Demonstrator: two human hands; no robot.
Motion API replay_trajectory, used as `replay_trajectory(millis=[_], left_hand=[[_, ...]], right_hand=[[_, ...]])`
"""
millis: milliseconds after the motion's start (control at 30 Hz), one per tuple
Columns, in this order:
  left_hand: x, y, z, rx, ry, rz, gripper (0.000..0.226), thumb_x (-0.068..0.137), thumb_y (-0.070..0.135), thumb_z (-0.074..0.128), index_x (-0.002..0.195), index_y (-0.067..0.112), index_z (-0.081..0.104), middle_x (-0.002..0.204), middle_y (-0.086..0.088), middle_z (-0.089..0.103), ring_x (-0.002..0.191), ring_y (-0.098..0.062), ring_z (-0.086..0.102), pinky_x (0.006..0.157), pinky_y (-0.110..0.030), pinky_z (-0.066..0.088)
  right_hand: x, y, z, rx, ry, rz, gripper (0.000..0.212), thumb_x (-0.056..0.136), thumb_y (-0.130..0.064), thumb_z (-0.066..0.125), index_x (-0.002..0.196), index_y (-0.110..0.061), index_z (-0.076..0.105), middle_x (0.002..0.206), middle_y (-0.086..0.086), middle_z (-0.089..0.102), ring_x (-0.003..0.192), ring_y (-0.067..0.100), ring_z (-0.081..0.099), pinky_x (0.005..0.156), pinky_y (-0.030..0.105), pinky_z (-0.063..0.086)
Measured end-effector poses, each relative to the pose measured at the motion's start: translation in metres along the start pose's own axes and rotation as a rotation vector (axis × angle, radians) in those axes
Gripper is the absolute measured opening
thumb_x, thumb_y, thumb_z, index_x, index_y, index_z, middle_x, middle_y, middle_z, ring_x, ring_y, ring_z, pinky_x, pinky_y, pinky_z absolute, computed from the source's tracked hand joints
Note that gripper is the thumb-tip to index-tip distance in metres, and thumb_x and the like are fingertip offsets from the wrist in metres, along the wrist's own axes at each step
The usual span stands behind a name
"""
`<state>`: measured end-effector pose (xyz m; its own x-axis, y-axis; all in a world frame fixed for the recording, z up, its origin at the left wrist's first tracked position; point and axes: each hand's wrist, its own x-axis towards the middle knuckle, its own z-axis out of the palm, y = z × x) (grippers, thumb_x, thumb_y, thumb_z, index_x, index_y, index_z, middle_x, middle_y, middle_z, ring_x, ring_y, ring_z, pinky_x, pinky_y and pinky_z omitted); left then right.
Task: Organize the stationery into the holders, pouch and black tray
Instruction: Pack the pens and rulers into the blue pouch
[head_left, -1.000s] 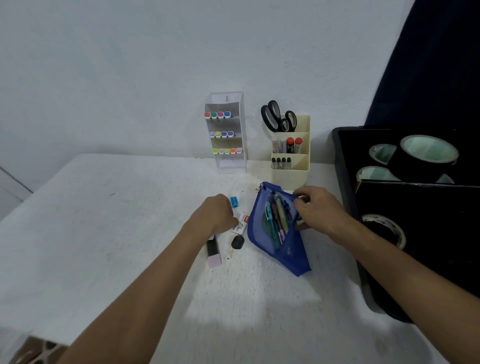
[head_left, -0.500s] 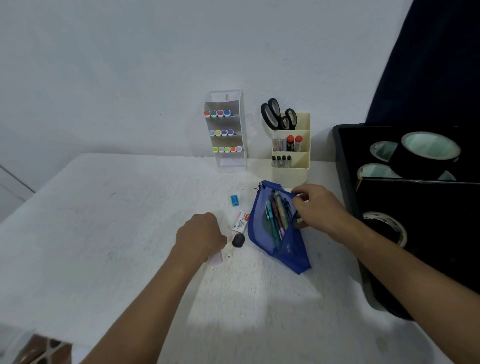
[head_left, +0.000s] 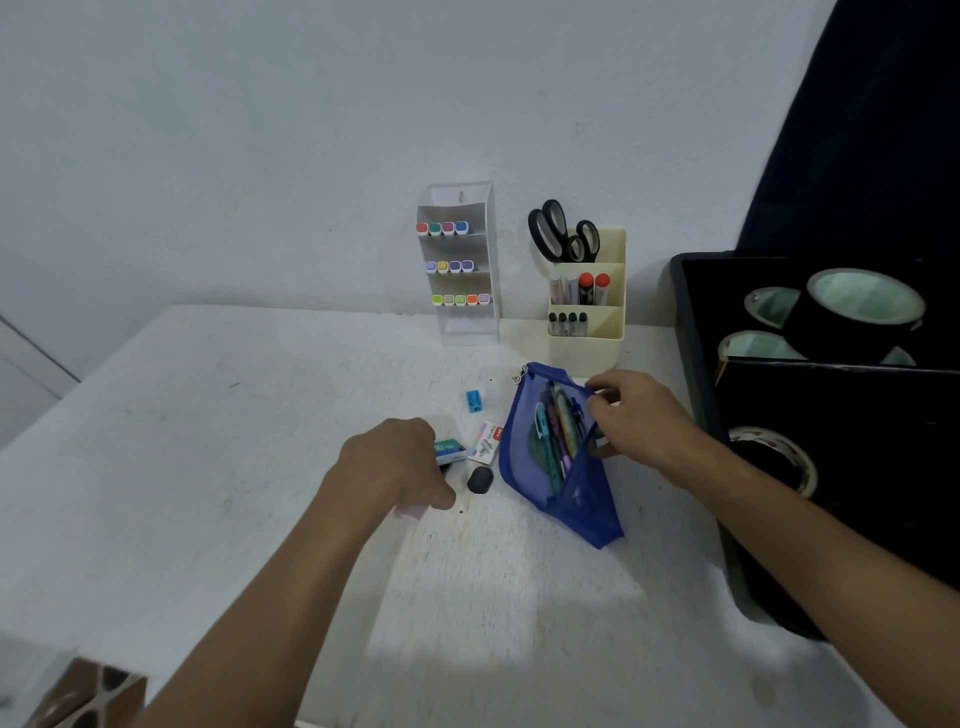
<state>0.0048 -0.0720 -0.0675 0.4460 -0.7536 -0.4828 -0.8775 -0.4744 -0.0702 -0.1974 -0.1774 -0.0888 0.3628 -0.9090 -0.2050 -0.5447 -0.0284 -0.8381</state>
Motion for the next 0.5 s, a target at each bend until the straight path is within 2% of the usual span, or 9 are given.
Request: replay_trajectory(millis=[67,167,267,367,433,500], left_hand=[[-0.005,-0.001,-0.007,0.087,0.055,-0.017,0.04,0.068,0.033,0.072,0.099,0.017,0.052,0.073,0.004,0.052,0.077,-0.015,0.059,0.064,-0.027,0.045],[-0.012,-0.002,-0.018,0.168,0.163,-0.058,0.031,0.073,0.031,0.073,0.088,0.017,0.05,0.068,0.004,0.052,0.078,-0.015,0.063,0.066,-0.027,0.045],[-0.018,-0.001,-0.032,0.14,0.31,-0.103,0.03,0.076,0.034,0.074,0.085,0.017,0.052,0.073,0.003,0.053,0.071,-0.015,0.057,0.061,-0.027,0.042],[-0.018,0.007,-0.042,0.016,0.436,-0.059,0.032,0.075,0.034,0.074,0.082,0.015,0.049,0.067,0.003,0.047,0.061,-0.014,0.049,0.054,-0.025,0.035],[-0.017,0.017,-0.046,-0.091,0.412,0.0,0.034,0.073,0.036,0.073,0.078,0.014,0.049,0.064,0.002,0.047,0.062,-0.015,0.051,0.055,-0.025,0.037],[-0.013,0.03,-0.047,-0.245,0.277,0.088,0.034,0.07,0.038,0.073,0.071,0.01,0.053,0.06,0.0,0.052,0.057,-0.015,0.052,0.053,-0.024,0.04]], right_hand=[[0.0,0.0,0.0,0.0,-0.001,-0.003,0.031,0.097,-0.017,0.049,0.128,-0.016,0.052,0.108,0.005,0.059,0.081,0.016,0.065,0.064,0.03,0.06],[-0.001,0.0,-0.001,0.009,0.001,-0.005,0.031,0.097,-0.017,0.048,0.128,-0.015,0.051,0.108,0.006,0.059,0.079,0.016,0.065,0.063,0.03,0.06],[-0.001,0.0,-0.001,0.016,0.0,-0.003,0.031,0.097,-0.016,0.048,0.128,-0.015,0.051,0.107,0.005,0.059,0.077,0.016,0.066,0.061,0.028,0.059],[-0.001,0.0,-0.001,0.014,0.001,0.0,0.031,0.097,-0.017,0.048,0.127,-0.016,0.052,0.109,0.005,0.059,0.079,0.016,0.065,0.06,0.027,0.059],[-0.001,0.0,-0.001,0.003,0.005,0.007,0.03,0.097,-0.017,0.048,0.126,-0.017,0.052,0.108,0.004,0.059,0.079,0.016,0.065,0.062,0.028,0.059],[0.0,0.0,-0.001,-0.007,0.007,0.01,0.028,0.097,-0.017,0.049,0.125,-0.017,0.054,0.108,0.005,0.06,0.079,0.017,0.066,0.065,0.031,0.061]])
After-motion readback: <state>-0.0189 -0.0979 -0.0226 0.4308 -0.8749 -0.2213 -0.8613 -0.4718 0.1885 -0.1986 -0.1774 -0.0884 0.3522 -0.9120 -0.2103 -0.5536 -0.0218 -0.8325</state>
